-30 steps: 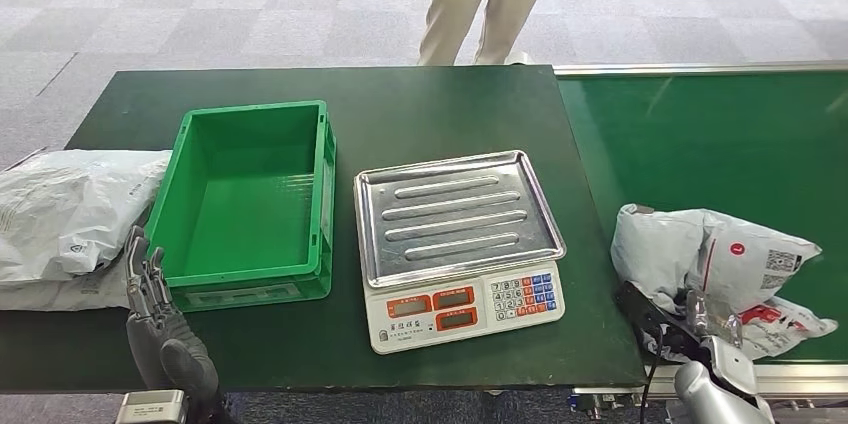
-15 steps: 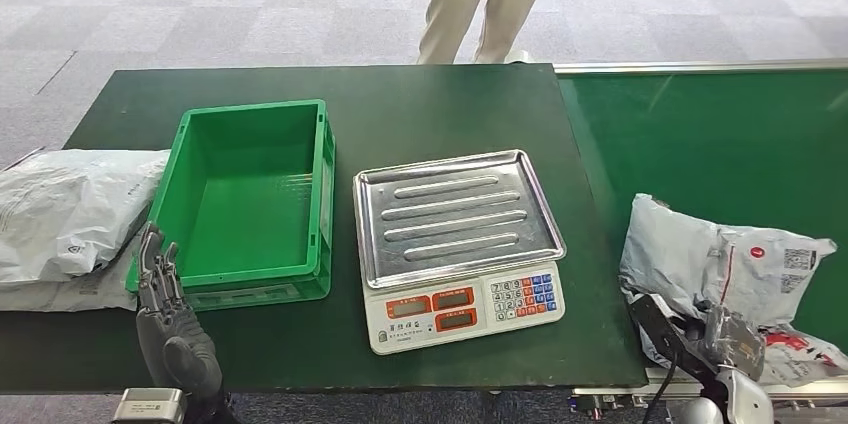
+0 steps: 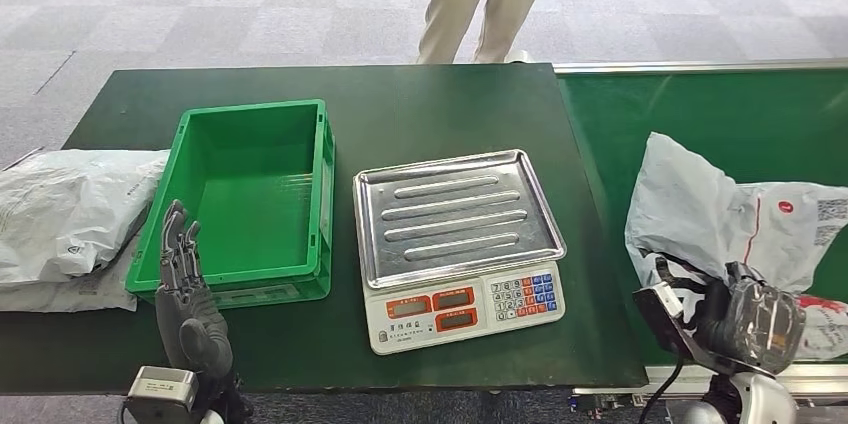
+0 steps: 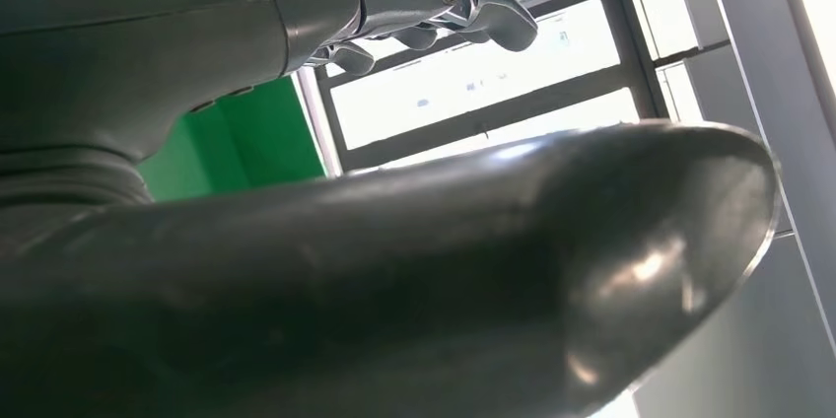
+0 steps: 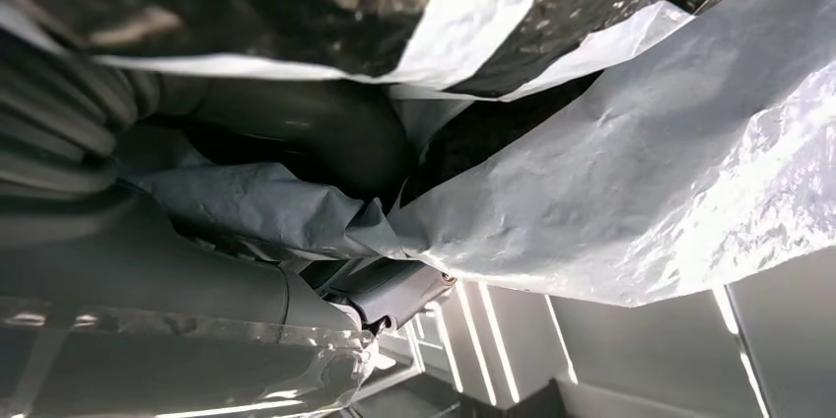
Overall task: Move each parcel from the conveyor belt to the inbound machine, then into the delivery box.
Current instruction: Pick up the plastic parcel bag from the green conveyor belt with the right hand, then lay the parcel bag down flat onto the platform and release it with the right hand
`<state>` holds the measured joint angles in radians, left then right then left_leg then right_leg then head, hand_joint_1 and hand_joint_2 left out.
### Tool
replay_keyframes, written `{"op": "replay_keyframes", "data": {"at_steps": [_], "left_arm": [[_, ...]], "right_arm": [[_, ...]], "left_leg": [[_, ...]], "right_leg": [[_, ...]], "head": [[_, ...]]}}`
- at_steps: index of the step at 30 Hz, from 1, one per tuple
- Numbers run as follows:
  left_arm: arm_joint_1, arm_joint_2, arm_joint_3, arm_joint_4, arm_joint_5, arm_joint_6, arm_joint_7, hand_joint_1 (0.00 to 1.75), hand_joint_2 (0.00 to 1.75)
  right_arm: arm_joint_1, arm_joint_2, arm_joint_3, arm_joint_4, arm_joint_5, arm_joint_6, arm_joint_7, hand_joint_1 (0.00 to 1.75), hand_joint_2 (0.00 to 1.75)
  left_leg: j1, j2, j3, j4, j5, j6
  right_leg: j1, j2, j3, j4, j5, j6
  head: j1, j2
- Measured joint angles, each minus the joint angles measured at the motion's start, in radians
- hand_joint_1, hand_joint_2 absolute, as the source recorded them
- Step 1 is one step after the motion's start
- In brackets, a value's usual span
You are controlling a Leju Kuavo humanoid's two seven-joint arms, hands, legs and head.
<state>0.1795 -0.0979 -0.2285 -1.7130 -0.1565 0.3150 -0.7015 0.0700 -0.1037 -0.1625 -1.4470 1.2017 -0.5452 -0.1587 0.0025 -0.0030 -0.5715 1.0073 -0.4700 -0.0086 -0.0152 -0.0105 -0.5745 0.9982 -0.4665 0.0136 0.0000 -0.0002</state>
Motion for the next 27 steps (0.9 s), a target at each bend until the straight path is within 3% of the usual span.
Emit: {"op": "replay_keyframes", "data": {"at_steps": [16, 21, 27], "left_arm": [[-0.039, 0.013, -0.001, 0.036, 0.023, -0.046, 0.000, 0.00, 0.00], [-0.088, 0.013, -0.009, 0.068, 0.034, -0.053, 0.000, 0.00, 0.00], [-0.137, 0.012, -0.027, 0.108, 0.037, -0.043, 0.000, 0.00, 0.00]], "right_arm": [[0.006, 0.018, 0.049, -0.192, 0.063, -0.010, 0.039, 1.75, 1.75], [-0.129, 0.013, 0.104, -0.083, 0.019, -0.045, -0.006, 1.75, 1.75], [-0.329, 0.036, 0.204, 0.168, -0.046, -0.136, -0.078, 1.75, 1.75]], "left_leg": [[0.000, 0.001, 0.000, 0.000, 0.000, 0.000], [0.000, 0.006, 0.000, 0.000, 0.001, 0.000], [0.000, 0.006, 0.000, 0.000, 0.005, -0.002]], "right_leg": [[0.000, 0.001, -0.001, 0.000, 0.000, 0.000], [0.000, 0.005, -0.001, 0.000, 0.003, -0.001], [0.000, 0.006, -0.002, 0.001, 0.006, -0.002]], "head": [[0.000, 0.000], [0.000, 0.000], [0.000, 0.000]]}}
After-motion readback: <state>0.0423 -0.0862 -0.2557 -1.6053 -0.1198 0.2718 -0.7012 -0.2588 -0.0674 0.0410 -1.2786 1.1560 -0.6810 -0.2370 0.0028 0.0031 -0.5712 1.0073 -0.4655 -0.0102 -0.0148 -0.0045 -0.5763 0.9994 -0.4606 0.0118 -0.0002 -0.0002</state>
